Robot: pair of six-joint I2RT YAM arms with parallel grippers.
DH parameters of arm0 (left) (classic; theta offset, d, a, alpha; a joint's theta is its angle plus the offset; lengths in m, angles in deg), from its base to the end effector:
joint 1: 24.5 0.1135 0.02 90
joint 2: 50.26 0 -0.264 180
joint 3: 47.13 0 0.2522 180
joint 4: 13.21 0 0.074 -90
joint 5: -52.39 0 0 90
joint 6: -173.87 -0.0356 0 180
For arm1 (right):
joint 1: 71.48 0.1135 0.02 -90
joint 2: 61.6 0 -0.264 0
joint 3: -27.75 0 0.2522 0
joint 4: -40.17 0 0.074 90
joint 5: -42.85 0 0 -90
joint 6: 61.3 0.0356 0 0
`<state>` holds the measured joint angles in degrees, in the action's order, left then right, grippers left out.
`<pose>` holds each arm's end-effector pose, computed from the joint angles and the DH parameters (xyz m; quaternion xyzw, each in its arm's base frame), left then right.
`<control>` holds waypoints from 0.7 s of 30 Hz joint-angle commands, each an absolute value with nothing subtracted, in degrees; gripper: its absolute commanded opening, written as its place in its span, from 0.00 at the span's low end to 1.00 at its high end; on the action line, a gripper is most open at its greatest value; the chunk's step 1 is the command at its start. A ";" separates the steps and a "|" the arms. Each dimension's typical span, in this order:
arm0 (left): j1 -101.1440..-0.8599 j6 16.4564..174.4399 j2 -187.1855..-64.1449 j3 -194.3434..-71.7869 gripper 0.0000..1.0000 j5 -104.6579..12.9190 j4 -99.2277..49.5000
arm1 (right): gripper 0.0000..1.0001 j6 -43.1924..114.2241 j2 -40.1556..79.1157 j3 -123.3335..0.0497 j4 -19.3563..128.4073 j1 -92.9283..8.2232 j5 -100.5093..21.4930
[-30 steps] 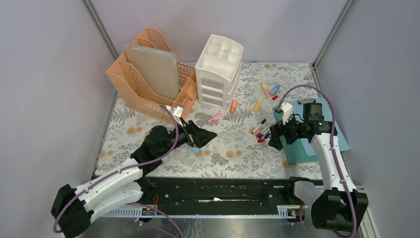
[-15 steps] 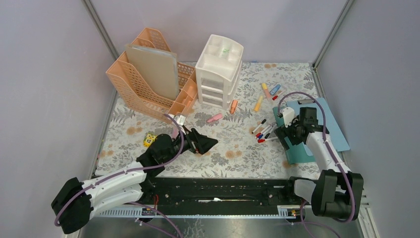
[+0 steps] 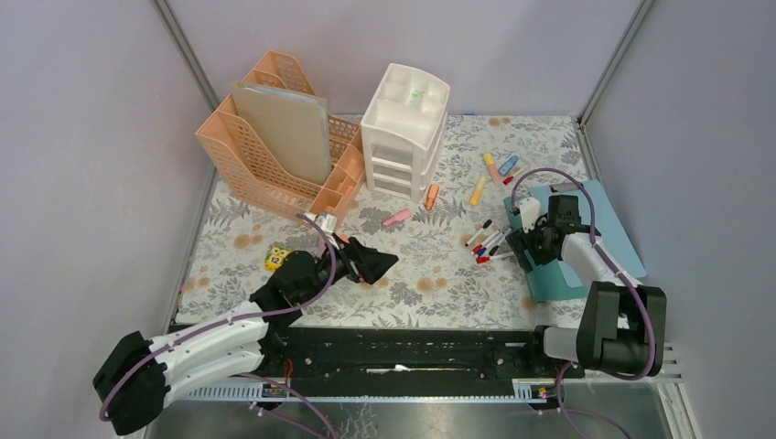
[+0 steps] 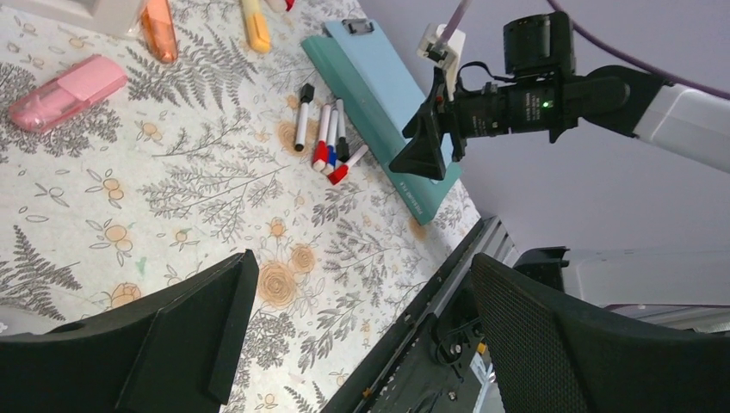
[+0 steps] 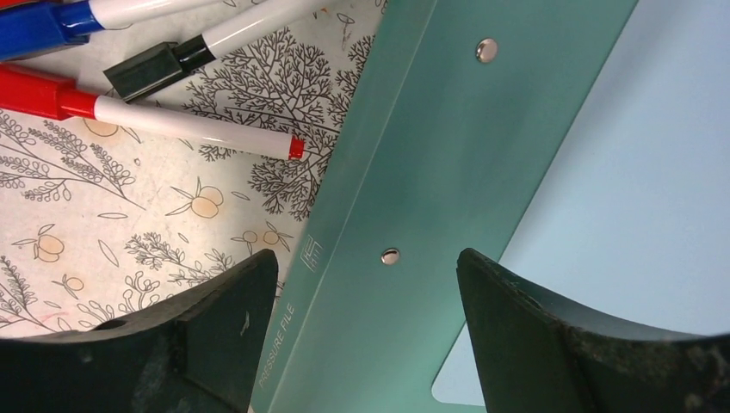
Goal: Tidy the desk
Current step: Move the folder to the center of the board.
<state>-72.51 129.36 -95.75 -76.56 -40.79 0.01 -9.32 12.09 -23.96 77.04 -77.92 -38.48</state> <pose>0.1234 -0.1401 0.2266 0.0350 0.7235 -0.5157 0.4575 0.2353 -0.0212 0.1790 -0.2809 0.9188 -0.0339 0.2754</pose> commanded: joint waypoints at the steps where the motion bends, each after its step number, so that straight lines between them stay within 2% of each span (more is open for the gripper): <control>1: -72.69 129.40 -98.64 -75.76 0.99 -41.30 6.27 | 0.82 -8.73 14.46 -23.52 75.61 -77.21 -37.31; 9: -73.89 132.94 -101.85 -73.48 0.99 -39.90 12.08 | 0.75 -8.19 17.90 -23.56 74.56 -72.53 -39.83; 15: -74.66 134.20 -104.00 -73.07 0.99 -39.22 14.33 | 0.63 -7.71 21.39 -26.87 81.38 -67.92 -31.91; 21: -75.23 134.58 -106.14 -73.20 0.99 -39.01 15.98 | 0.61 -6.19 25.84 -30.90 84.60 -61.96 -29.00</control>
